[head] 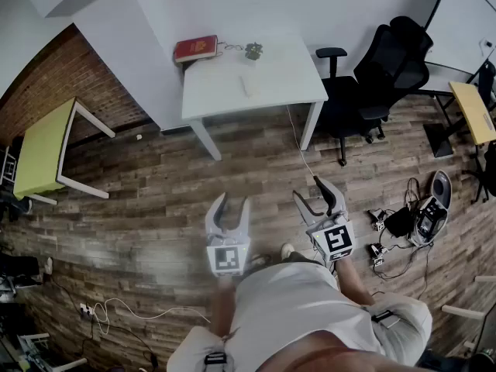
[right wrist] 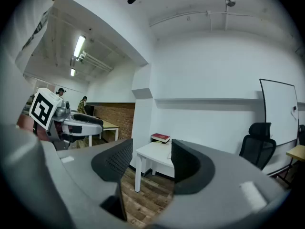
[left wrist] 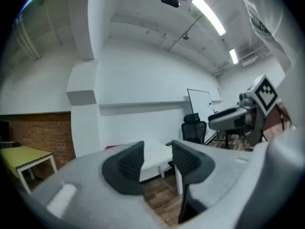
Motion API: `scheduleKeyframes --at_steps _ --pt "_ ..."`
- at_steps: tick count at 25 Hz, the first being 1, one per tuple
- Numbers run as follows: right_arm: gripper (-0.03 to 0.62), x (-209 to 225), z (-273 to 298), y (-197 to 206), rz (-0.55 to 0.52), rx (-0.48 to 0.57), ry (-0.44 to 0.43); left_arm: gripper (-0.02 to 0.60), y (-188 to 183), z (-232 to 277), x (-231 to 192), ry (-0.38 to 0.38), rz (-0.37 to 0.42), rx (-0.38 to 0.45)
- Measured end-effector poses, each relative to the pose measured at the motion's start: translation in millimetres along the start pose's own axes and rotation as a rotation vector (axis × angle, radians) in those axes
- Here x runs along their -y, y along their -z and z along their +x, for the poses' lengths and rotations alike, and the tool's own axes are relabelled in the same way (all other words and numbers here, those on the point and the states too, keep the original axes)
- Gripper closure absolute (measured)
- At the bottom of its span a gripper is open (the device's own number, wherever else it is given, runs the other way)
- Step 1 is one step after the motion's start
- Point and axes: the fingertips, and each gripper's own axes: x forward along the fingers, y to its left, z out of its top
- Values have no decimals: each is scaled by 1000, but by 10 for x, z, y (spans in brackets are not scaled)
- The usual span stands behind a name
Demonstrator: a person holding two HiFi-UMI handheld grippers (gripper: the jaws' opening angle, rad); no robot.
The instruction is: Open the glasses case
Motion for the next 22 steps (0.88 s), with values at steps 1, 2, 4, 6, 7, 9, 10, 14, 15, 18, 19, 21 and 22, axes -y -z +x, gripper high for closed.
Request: scheduleKeyframes --at_steps 1,2,4,6,7,9,10,14,15,18,19,21,22 --pt "352 57 -2 9 3 8 -14 400 -12 43 44 -7 0 0" --pt "352 113 -6 18 5 15 -28 398 -23 84 87 -13 -1 0" --pt "345 213 -13 49 6 23 -56 383 -44 155 173 -27 -5 -5" --pt "345 286 -10 102 9 18 -77 376 -58 203 243 -41 -8 -8" --pt "345 313 2 124 10 16 -86 376 -57 222 266 -46 -9 -10" --pt "345 368 53 145 9 14 -96 374 -45 274 294 -55 -12 -14" --pt "345 399 77 149 9 14 -98 374 -41 306 305 -58 -16 -16" --pt "345 523 162 186 15 10 -92 374 -64 443 304 -65 1 -12" --pt "345 548 187 186 11 9 -92 374 -72 480 296 -65 11 -11" --pt "345 616 267 185 8 4 -90 375 -83 581 268 -61 12 -21" --pt "345 628 292 192 9 1 -89 376 -81 610 256 -60 8 -21" --pt "345 652 339 218 11 -8 -82 376 -59 668 228 -53 3 -25" --pt "345 665 371 230 11 -13 -78 376 -49 704 208 -49 2 -26"
